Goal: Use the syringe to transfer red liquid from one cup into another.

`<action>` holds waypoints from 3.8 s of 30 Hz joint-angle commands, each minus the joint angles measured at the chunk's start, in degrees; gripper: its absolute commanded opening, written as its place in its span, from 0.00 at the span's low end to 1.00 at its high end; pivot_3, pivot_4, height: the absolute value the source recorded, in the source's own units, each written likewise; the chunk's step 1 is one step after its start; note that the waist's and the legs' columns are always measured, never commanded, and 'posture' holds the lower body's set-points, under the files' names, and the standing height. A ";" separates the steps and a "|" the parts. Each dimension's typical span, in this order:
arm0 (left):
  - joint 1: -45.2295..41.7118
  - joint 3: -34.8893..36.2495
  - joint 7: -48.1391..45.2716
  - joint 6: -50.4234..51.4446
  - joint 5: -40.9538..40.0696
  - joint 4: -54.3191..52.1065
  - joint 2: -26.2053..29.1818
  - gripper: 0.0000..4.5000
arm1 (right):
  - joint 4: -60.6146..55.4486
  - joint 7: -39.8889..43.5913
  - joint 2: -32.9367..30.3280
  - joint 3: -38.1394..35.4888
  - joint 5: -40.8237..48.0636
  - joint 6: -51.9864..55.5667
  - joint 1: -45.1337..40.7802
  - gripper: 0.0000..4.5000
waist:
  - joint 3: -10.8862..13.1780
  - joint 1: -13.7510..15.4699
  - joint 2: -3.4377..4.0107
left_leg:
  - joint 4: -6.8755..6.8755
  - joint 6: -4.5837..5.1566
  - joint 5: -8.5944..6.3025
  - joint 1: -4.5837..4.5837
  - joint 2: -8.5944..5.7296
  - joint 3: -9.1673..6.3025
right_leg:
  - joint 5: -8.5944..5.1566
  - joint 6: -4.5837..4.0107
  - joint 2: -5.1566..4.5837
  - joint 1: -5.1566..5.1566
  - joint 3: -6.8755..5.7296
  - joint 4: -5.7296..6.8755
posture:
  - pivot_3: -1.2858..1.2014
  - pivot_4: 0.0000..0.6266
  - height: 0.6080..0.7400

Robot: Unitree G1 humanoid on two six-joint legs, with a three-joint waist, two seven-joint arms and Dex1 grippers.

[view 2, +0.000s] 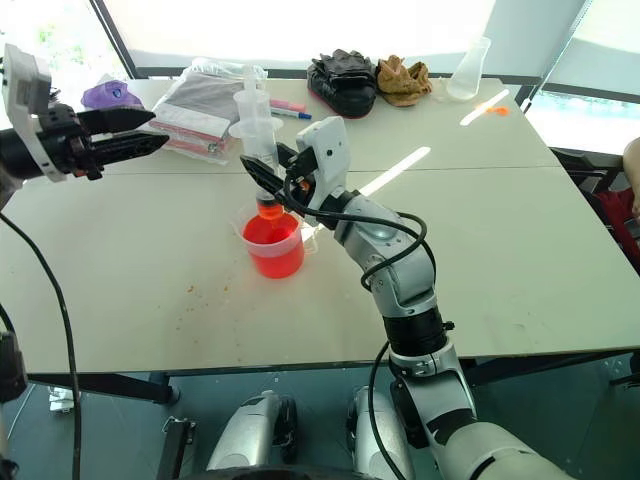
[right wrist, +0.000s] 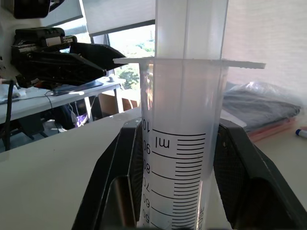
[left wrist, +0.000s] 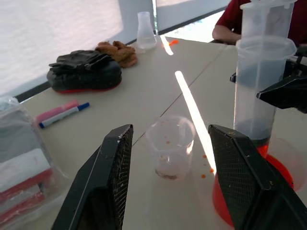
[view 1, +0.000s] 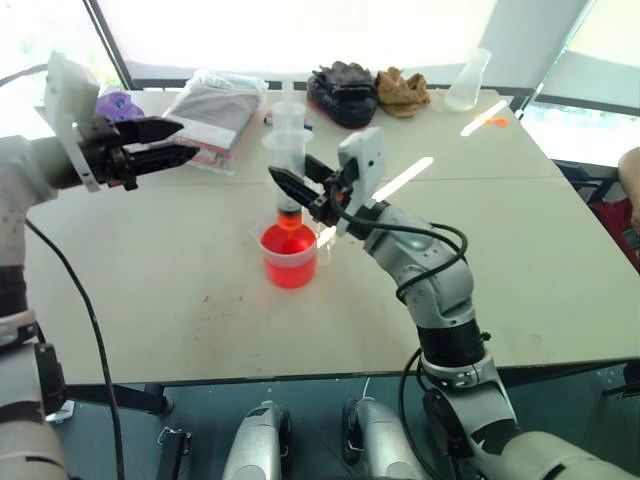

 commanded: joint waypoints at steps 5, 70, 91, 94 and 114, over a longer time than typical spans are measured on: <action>3.20 3.67 10.50 -4.11 0.37 -5.47 -4.92 0.57 | -0.69 -2.15 0.14 -6.62 6.21 3.57 -8.69 0.33 | 0.05 0.02 0.08 | 0.01 0.00 0.00 0.02 -0.01 0.02 | 0.01 0.00 -0.01 0.01 0.01 0.01 | 0.52 0.24 1.00; -44.03 -13.63 -4.76 -44.30 28.89 62.92 -20.92 0.57 | 70.86 10.67 4.13 -10.22 -12.77 -45.69 -36.82 0.33 | 0.09 -1.62 0.05 | -0.04 0.02 0.00 -0.11 -0.03 0.16 | 0.02 0.04 -0.04 -0.12 -0.08 0.06 | 0.52 0.24 1.00; -38.14 -15.28 -8.68 -45.02 31.02 61.12 -20.97 0.57 | 69.49 10.06 4.09 -12.57 -11.04 -45.27 -40.20 0.33 | 0.09 -1.54 0.06 | -0.04 0.02 0.00 -0.11 -0.03 0.14 | 0.02 0.04 -0.04 -0.12 -0.06 0.06 | 0.52 0.24 1.00; -37.44 -15.37 -9.02 -44.94 30.95 60.63 -21.03 0.57 | 68.97 10.07 4.31 -12.84 -10.80 -45.18 -40.50 0.33 | 0.09 -1.57 0.06 | -0.04 0.02 0.00 -0.11 -0.02 0.14 | 0.02 0.04 -0.04 -0.12 -0.06 0.06 | 0.52 0.24 1.00; -25.35 3.14 -4.69 -12.92 7.87 25.35 -9.21 0.57 | 61.05 10.44 1.36 -14.42 -7.50 -40.52 -40.28 0.33 | 0.18 -1.51 0.08 | -0.03 -0.20 0.12 -0.08 0.01 0.09 | 0.02 0.04 -0.05 -0.14 0.04 0.13 | 0.52 0.24 1.00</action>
